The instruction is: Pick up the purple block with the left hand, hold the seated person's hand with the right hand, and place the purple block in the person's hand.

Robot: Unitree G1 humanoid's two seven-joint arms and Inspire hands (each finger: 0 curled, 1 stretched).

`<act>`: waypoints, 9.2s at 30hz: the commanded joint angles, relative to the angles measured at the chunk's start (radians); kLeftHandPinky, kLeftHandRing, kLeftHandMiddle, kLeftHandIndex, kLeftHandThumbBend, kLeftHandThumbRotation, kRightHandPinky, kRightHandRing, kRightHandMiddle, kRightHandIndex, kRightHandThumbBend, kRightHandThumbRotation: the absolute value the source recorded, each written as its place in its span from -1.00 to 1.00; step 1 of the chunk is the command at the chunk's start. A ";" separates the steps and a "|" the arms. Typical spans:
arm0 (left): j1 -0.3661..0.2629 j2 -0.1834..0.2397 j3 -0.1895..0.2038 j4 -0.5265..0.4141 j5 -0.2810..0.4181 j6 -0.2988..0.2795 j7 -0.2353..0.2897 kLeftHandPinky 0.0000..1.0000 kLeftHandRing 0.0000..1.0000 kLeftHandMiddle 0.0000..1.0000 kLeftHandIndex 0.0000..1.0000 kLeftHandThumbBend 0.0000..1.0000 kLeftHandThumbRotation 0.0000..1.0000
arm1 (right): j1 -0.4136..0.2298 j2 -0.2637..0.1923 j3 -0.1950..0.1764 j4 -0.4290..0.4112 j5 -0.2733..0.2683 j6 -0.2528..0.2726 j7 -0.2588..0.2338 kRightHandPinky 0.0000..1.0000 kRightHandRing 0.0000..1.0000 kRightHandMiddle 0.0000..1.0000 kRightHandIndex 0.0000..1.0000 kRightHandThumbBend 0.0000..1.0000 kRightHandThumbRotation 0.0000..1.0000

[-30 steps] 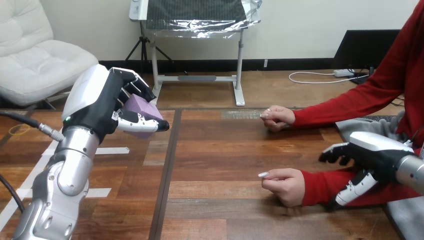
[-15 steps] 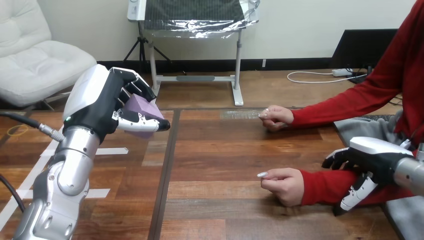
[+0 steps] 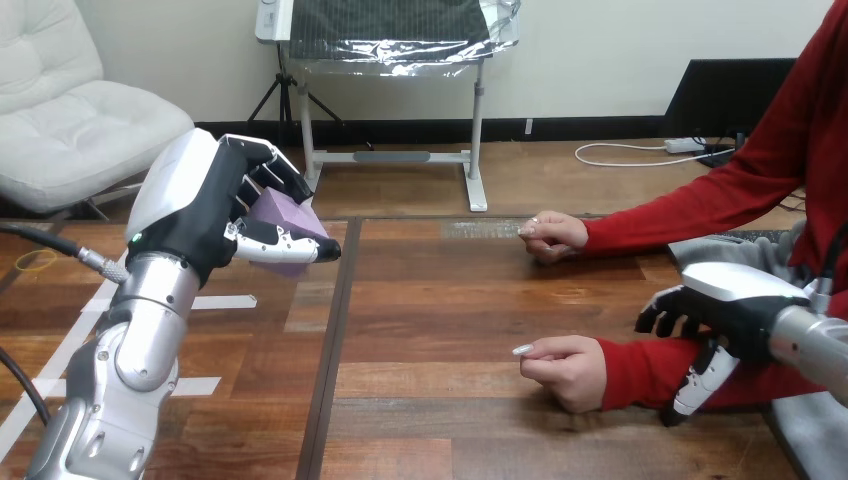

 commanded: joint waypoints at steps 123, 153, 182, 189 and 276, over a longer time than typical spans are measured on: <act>-0.109 -0.198 0.018 0.150 -0.116 -0.108 0.105 -0.25 -0.23 -0.16 -0.16 0.54 -1.00 | -0.108 0.062 -0.075 -0.144 0.244 -0.063 0.033 -0.34 -0.34 -0.28 -0.27 0.80 -0.47; -0.192 -0.344 0.007 0.334 -0.150 -0.178 0.174 -0.25 -0.22 -0.13 -0.14 0.54 -1.00 | -0.102 0.095 -0.085 -0.239 0.290 -0.027 0.091 -0.40 -0.35 -0.27 -0.23 0.80 -0.59; -0.332 -0.487 -0.003 0.642 -0.223 -0.288 0.173 -0.22 -0.19 -0.12 -0.12 0.58 -1.00 | -0.088 0.134 -0.075 -0.307 0.254 0.036 0.077 -0.47 -0.43 -0.35 -0.33 0.84 -0.52; -0.344 -0.523 -0.006 0.678 -0.243 -0.294 0.159 -0.21 -0.18 -0.11 -0.12 0.58 -1.00 | -0.079 0.136 -0.075 -0.329 0.256 0.054 0.079 -0.46 -0.41 -0.34 -0.32 0.84 -0.50; -0.021 -0.378 0.032 0.205 -0.304 -0.240 -0.061 0.34 0.59 0.64 0.56 0.13 0.90 | 0.008 0.053 -0.156 -0.369 0.419 0.080 0.371 0.53 0.70 0.75 0.75 0.73 0.57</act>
